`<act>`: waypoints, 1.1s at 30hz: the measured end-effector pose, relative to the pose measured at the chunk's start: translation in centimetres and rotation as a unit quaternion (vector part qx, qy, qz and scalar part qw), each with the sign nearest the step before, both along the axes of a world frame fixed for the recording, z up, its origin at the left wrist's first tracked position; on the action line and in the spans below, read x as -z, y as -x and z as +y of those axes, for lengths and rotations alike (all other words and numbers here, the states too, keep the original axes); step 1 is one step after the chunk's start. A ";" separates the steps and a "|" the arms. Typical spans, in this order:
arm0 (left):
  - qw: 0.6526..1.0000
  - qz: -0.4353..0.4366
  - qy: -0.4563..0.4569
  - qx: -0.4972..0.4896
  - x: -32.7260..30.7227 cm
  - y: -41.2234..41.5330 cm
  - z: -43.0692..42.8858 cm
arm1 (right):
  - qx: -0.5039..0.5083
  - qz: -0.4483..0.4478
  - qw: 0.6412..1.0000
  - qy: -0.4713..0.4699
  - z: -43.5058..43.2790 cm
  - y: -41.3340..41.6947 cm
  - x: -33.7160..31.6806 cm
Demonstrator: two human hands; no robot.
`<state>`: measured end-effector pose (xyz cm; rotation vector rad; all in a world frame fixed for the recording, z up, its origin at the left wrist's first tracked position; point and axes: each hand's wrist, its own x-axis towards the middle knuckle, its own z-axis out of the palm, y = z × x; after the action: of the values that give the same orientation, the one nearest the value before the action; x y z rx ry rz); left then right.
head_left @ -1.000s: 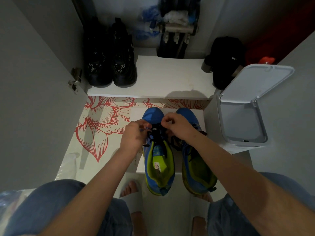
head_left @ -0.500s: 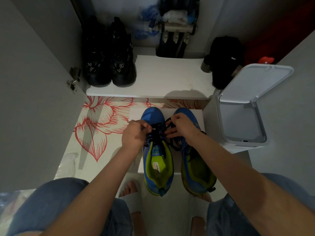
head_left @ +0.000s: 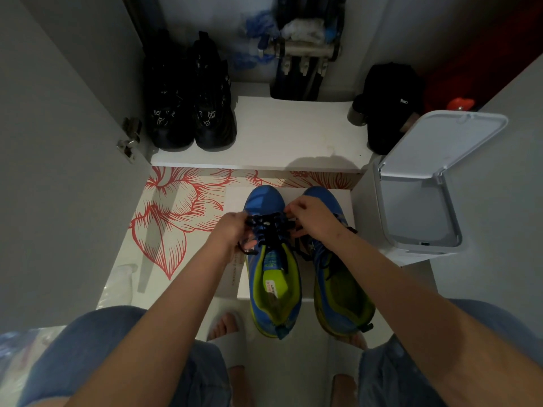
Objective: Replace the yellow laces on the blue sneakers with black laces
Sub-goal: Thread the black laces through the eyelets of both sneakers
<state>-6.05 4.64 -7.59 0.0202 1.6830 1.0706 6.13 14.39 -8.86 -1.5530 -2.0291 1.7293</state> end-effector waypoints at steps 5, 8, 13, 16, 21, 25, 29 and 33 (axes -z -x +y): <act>0.974 0.179 -0.040 0.131 1.1 -0.1 -0.5 | -0.028 -0.012 0.999 -0.027 0.0 0.2 0.1; 0.948 0.281 -0.037 0.143 1.5 0.0 -0.6 | -0.043 -0.014 0.998 -0.040 0.0 0.3 0.1; 0.923 0.336 -0.017 0.188 1.5 -0.2 -0.6 | -0.057 0.003 0.996 -0.064 0.1 0.3 0.3; 0.934 0.322 0.026 0.151 2.2 0.2 -0.3 | -0.080 0.003 0.992 -0.096 0.0 0.4 0.2; 0.987 -0.009 -0.004 -0.161 2.6 0.7 -0.1 | -0.135 0.001 0.981 -0.139 0.0 0.6 0.3; 0.970 -0.112 -0.017 -0.214 2.7 0.7 -0.4 | -0.182 -0.019 0.968 -0.173 -0.1 0.6 0.5; 0.977 -0.078 -0.008 -0.200 2.6 0.8 -0.2 | -0.213 -0.040 0.957 -0.194 -0.2 0.6 -0.2; 0.985 -0.036 0.006 -0.171 2.3 0.8 0.1 | -0.220 -0.066 0.945 -0.233 -0.4 0.8 -0.3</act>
<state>-6.82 4.71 -9.87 -0.3221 1.6644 1.2977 5.30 13.98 -8.52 -1.1507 -2.7559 1.1122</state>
